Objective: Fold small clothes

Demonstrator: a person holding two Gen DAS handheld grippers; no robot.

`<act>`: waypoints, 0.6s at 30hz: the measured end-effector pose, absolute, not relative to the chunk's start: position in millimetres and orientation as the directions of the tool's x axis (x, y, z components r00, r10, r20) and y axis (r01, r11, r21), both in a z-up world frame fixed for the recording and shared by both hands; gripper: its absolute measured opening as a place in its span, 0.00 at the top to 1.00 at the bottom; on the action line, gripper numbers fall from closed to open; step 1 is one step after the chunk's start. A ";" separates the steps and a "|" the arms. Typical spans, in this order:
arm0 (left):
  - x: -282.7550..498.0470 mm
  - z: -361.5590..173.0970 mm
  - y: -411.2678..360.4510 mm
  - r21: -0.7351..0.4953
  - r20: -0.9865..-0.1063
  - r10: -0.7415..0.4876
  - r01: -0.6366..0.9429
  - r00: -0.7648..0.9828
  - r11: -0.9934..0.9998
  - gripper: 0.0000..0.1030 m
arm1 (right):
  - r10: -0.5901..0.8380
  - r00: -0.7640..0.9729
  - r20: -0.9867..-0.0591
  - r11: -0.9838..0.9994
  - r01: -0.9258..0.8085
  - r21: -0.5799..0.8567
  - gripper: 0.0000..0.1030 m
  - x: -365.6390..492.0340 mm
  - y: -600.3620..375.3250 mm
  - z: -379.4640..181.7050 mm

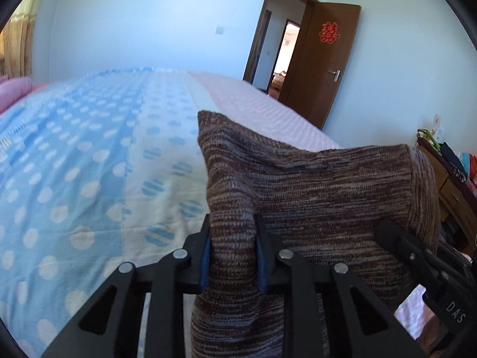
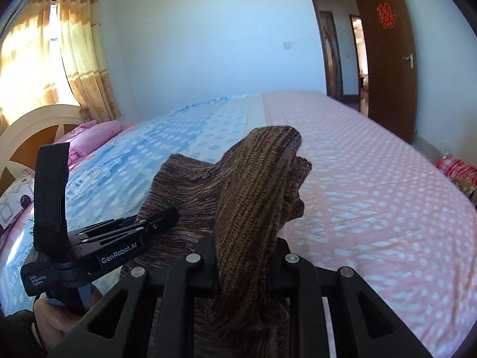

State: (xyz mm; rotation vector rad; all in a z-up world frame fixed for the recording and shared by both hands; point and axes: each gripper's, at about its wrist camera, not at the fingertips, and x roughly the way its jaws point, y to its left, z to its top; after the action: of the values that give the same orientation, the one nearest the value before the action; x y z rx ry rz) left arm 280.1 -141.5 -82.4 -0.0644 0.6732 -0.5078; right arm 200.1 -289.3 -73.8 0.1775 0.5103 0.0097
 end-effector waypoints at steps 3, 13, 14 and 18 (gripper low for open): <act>258.9 -58.2 -138.4 -0.198 -0.550 -0.485 0.458 0.680 0.867 0.76 | 0.042 0.897 -0.441 0.978 0.054 0.204 0.79 172.0 -287.4 -56.5; 191.4 -0.6 -127.2 -0.226 -0.500 -0.564 0.530 0.657 0.817 0.76 | 0.000 0.942 -0.337 0.973 0.078 0.218 0.79 83.7 -269.3 -0.4; 184.5 3.6 -126.6 -0.233 -0.498 -0.575 0.539 0.649 0.810 0.76 | -0.006 0.944 -0.329 0.974 0.080 0.213 0.79 74.7 -267.4 5.3; 158.6 12.1 -133.5 -0.221 -0.501 -0.599 0.577 0.624 0.786 0.76 | -0.026 0.955 -0.296 0.976 0.089 0.200 0.79 35.7 -262.2 23.7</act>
State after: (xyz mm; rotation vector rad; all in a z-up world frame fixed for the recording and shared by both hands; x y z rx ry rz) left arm 158.6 -133.5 12.1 -0.0398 0.5895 -0.6756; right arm 35.7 -262.2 23.7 0.2132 0.2968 -0.0587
